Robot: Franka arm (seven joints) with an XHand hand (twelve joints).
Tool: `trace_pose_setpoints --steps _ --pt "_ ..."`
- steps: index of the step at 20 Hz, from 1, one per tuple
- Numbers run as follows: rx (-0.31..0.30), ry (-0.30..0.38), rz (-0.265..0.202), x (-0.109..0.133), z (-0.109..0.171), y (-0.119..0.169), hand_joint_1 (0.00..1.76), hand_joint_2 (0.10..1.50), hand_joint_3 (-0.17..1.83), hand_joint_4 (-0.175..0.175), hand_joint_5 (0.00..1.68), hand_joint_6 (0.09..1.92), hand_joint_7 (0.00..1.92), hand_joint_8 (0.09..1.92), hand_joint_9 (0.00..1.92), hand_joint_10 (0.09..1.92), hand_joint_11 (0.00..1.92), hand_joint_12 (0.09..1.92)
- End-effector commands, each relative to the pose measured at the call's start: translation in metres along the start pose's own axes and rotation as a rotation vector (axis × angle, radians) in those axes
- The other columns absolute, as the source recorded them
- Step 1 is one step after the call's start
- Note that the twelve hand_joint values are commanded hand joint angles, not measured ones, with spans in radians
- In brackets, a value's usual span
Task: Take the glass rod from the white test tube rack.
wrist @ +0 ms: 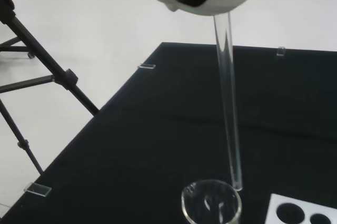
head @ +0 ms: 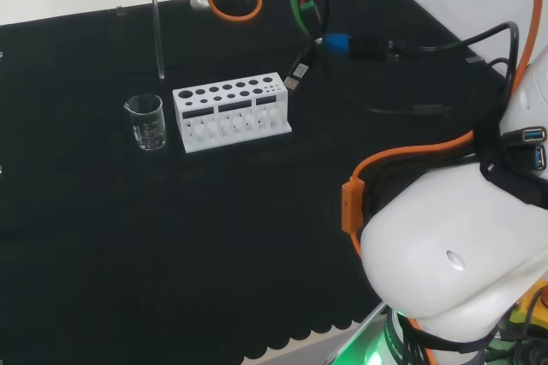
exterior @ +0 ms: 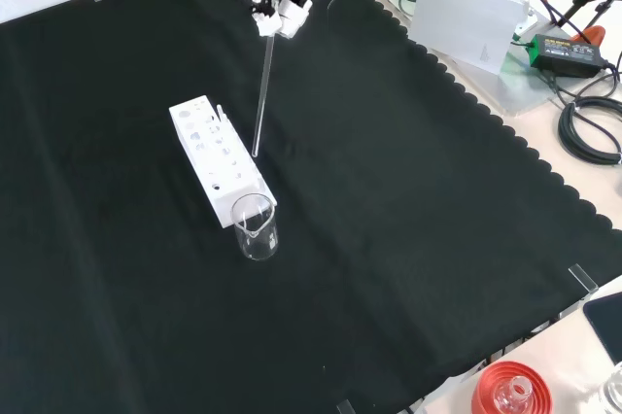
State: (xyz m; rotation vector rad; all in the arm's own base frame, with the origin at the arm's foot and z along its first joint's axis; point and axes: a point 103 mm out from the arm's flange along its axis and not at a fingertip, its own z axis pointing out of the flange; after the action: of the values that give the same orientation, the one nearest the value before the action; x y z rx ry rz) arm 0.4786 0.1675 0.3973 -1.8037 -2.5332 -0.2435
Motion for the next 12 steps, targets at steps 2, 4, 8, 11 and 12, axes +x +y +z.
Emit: trace_pose_setpoints --steps 2,4,8,11,12 --pt "0.016 0.022 -0.023 0.003 0.019 0.0 1.32 0.9 0.19 -0.175 1.17 0.45 1.39 0.58 1.76 0.36 1.58 0.6" --pt "0.023 0.029 -0.02 0.007 0.027 0.005 1.32 0.9 0.19 -0.175 1.17 0.45 1.39 0.58 1.76 0.36 1.58 0.6" --pt "0.043 0.039 -0.035 0.013 0.039 0.014 1.32 0.9 0.18 -0.175 1.17 0.45 1.39 0.58 1.76 0.36 1.58 0.6" --pt "0.052 0.041 -0.049 0.02 0.046 0.02 1.32 0.91 0.18 -0.175 1.17 0.45 1.39 0.58 1.76 0.36 1.58 0.6" --pt "0.055 0.041 -0.054 0.022 0.048 0.022 1.32 0.91 0.18 -0.175 1.17 0.45 1.39 0.58 1.76 0.36 1.58 0.6"
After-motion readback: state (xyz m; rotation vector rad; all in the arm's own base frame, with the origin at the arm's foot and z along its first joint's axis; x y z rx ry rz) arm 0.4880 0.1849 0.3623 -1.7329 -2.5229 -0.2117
